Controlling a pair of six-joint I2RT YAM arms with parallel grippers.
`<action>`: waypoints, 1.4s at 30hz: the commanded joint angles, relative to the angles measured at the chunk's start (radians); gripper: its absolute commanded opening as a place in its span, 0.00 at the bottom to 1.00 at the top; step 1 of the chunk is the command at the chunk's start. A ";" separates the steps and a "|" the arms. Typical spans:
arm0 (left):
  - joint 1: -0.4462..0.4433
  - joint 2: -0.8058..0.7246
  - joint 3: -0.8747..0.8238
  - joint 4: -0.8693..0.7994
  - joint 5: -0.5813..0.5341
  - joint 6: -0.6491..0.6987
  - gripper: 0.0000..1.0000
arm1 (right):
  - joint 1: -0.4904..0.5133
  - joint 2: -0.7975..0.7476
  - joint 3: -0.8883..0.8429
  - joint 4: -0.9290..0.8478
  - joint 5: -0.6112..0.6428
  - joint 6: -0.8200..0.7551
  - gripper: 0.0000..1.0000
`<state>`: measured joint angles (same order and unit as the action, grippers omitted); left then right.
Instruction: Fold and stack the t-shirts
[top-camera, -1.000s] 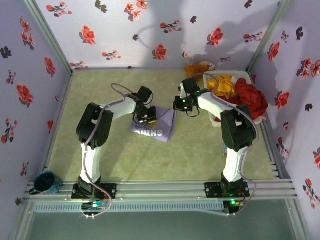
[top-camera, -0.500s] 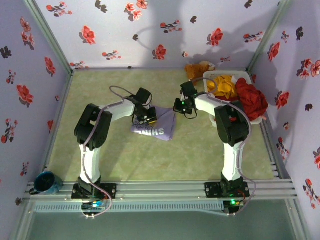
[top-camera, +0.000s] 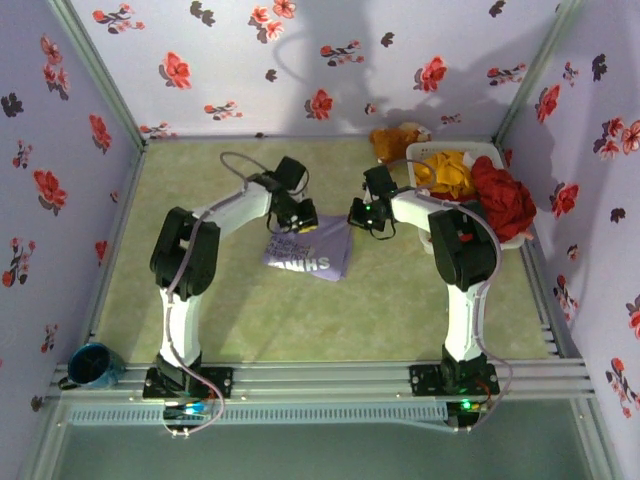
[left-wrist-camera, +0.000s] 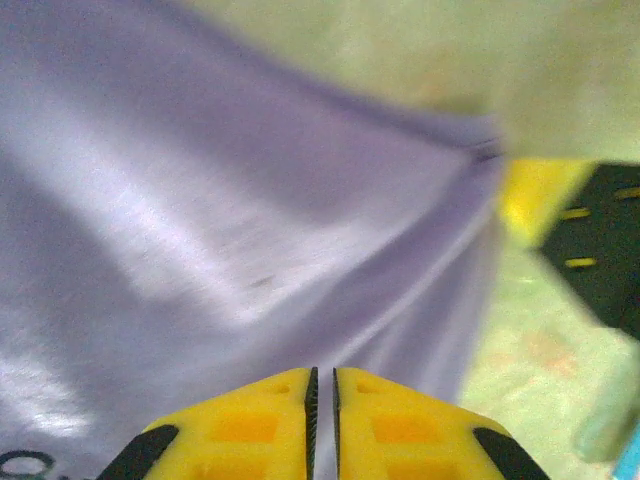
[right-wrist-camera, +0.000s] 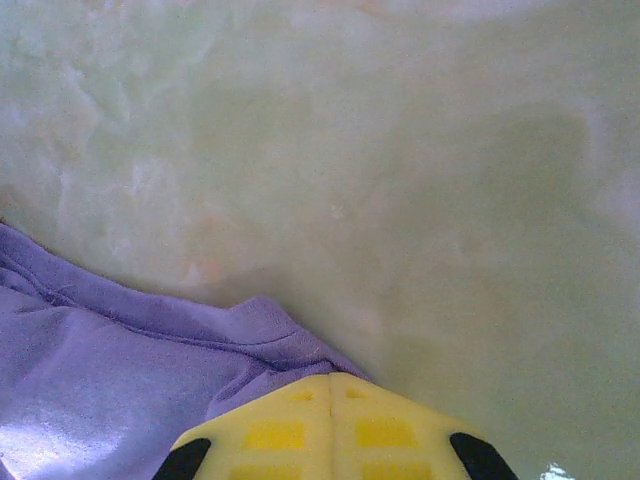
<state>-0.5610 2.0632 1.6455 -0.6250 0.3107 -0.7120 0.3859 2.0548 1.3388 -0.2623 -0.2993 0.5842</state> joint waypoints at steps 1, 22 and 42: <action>-0.005 0.106 0.179 -0.167 -0.011 0.115 0.15 | -0.008 0.049 -0.033 -0.016 -0.010 -0.015 0.00; -0.025 0.309 0.459 -0.270 -0.079 0.498 0.35 | -0.011 0.080 -0.032 -0.024 -0.052 -0.023 0.00; -0.033 0.465 0.602 -0.322 -0.048 0.584 0.40 | -0.015 0.097 -0.035 -0.028 -0.075 -0.028 0.00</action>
<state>-0.5827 2.5023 2.2154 -0.8997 0.2615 -0.1642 0.3702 2.0769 1.3380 -0.2188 -0.3897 0.5766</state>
